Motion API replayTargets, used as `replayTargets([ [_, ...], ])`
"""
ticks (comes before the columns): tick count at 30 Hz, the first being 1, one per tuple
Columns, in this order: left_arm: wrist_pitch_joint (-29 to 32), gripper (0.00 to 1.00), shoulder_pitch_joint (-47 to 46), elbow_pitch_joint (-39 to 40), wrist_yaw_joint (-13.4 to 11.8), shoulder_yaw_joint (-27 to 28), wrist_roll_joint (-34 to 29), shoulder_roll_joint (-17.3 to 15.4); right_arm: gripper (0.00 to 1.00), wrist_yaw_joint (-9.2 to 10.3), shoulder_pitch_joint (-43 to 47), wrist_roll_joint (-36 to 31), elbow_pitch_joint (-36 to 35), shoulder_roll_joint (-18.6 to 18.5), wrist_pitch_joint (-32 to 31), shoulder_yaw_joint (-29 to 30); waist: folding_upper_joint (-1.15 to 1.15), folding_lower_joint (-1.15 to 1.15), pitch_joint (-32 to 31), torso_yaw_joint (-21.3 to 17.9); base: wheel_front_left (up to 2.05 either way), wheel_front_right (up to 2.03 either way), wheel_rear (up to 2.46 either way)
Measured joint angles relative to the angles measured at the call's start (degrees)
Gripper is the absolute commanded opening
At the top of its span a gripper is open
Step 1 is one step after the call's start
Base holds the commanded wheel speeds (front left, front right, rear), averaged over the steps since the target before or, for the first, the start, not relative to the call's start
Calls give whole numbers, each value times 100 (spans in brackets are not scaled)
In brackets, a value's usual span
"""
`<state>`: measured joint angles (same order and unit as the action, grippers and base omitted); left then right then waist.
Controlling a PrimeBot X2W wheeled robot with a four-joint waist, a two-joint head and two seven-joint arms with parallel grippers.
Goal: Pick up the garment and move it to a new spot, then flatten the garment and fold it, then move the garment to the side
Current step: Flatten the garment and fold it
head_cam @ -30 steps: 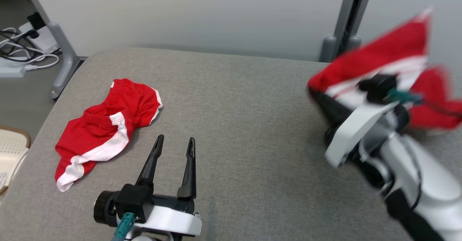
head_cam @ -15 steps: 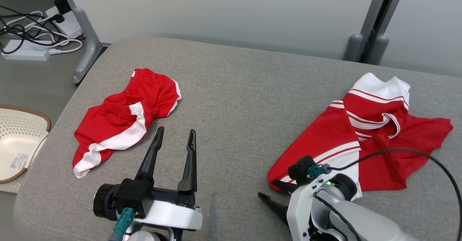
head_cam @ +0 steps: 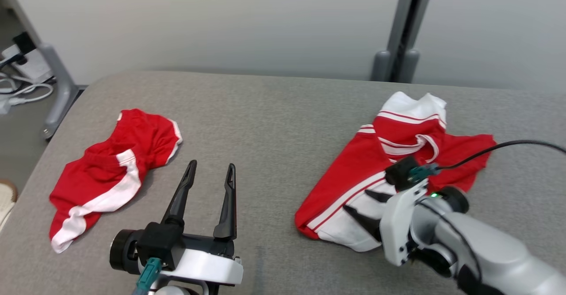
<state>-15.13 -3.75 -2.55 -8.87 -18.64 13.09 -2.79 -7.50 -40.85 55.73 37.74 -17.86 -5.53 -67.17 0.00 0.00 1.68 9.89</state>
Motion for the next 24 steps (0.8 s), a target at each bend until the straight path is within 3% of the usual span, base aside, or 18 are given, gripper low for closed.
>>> replayTargets([
  [5,-1,100,-2,36,15,94,-36,0,100,1,-98,198,-255,-497,603,558,0,0,-100,-432,0,0,0],
  [8,0,100,-29,24,1,73,-11,2,100,0,148,386,-575,-749,1445,1078,0,0,-113,-693,0,0,0],
  [13,0,100,-114,24,-111,96,14,0,100,1,533,-75,-601,-1091,2036,2013,0,0,-33,-951,0,0,0],
  [16,0,100,-136,14,-130,79,24,1,100,1,918,-735,-769,-978,2045,3296,0,0,38,-1099,0,0,0],
  [19,0,100,-137,-29,-131,36,9,2,100,1,1573,-1335,-1183,-586,2053,4658,0,0,98,-1229,0,0,0],
  [24,-1,100,-155,-98,-130,46,-48,1,100,1,2387,-2190,-1633,89,2052,5687,0,0,197,-1317,0,0,0],
])
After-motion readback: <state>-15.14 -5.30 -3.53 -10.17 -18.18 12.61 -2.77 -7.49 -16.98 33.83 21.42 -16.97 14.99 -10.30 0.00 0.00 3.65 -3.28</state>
